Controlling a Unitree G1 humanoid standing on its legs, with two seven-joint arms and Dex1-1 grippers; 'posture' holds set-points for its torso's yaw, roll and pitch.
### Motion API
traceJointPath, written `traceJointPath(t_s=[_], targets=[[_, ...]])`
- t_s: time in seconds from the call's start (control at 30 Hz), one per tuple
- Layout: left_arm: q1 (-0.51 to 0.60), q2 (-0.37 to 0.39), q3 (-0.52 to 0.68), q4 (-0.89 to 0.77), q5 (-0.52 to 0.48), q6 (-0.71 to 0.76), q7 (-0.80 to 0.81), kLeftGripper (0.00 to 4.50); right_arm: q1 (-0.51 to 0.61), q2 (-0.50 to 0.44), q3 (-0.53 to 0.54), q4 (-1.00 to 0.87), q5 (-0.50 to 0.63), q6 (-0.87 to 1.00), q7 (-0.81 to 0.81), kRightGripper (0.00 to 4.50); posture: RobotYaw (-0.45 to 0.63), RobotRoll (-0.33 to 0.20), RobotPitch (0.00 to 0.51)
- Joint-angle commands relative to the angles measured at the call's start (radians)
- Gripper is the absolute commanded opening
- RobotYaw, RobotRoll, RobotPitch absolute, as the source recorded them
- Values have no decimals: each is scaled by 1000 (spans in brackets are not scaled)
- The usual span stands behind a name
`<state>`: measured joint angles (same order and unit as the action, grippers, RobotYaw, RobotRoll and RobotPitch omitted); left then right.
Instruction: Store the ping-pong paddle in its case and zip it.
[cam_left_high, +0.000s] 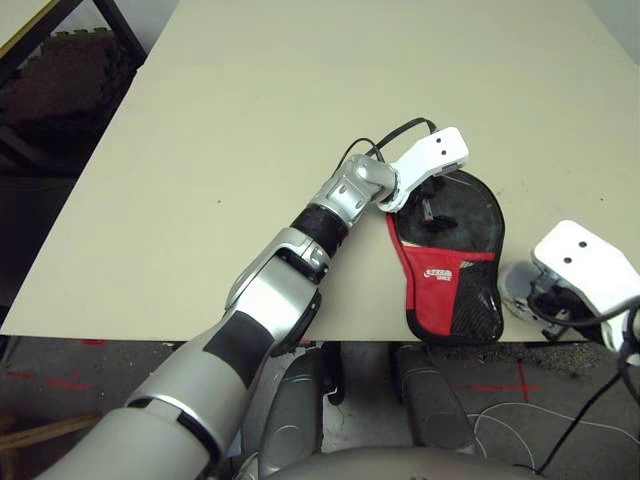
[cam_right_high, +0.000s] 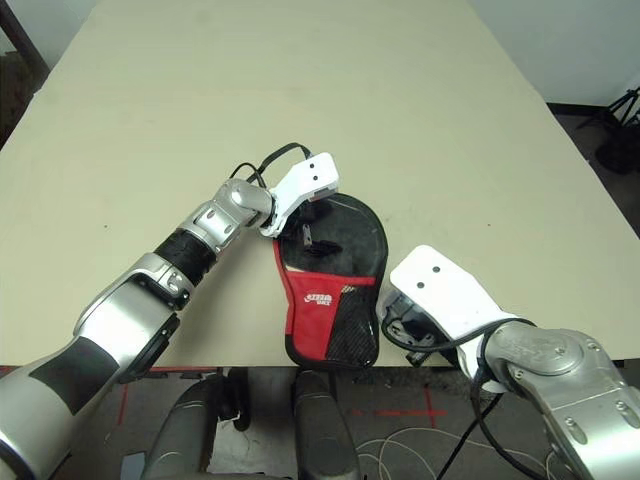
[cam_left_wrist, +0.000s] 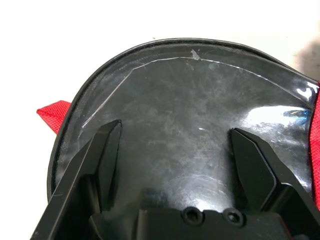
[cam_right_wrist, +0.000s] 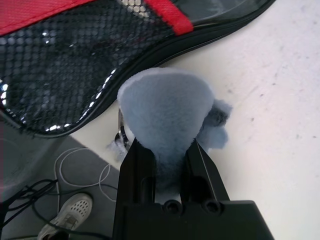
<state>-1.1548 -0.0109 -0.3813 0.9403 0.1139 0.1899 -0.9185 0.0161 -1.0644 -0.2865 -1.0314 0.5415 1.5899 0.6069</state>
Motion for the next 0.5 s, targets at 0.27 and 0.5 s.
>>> traceJointPath(t_s=[0.27, 0.5], targets=[[45, 41, 13, -77, 9, 64, -40, 4500, -59, -46, -59, 156, 175, 25, 83, 2027, -332, 0, 222], [159, 198, 103, -545, -170, 433, -186, 4500, -213, -224, -199, 473, 268, 25, 221, 4205, -299, 0, 213]])
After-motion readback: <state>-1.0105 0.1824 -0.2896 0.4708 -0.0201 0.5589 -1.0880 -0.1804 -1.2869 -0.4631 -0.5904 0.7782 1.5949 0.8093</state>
